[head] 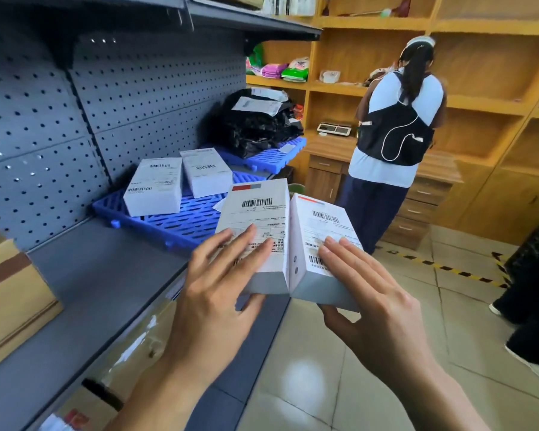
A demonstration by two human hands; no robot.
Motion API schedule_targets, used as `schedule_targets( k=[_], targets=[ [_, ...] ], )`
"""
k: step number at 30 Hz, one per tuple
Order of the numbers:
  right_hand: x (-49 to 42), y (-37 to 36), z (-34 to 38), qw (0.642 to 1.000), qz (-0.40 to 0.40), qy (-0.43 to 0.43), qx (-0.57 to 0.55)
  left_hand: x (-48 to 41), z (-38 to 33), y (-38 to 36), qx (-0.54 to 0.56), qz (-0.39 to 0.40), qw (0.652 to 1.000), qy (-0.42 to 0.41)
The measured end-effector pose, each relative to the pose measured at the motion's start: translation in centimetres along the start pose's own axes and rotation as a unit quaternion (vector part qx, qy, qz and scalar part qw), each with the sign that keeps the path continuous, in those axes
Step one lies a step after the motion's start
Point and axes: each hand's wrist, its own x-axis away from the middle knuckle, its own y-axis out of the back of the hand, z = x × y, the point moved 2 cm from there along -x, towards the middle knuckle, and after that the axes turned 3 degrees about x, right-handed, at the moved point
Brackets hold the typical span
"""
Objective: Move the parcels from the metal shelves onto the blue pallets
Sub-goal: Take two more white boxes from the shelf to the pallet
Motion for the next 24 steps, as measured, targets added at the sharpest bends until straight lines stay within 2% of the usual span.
schedule_targets(
  k=[17, 24],
  targets=[
    [-8.2, 0.2, -16.4, 0.996, -0.026, 0.067, -0.045, -10.6, -4.7, -12.6, -0.039, -0.027, 0.998, 0.041],
    [-11.4, -2.1, -19.4, 0.992, -0.021, 0.098, -0.082, -13.2, -4.4, -14.0, -0.083, -0.043, 0.994, 0.049]
  ],
)
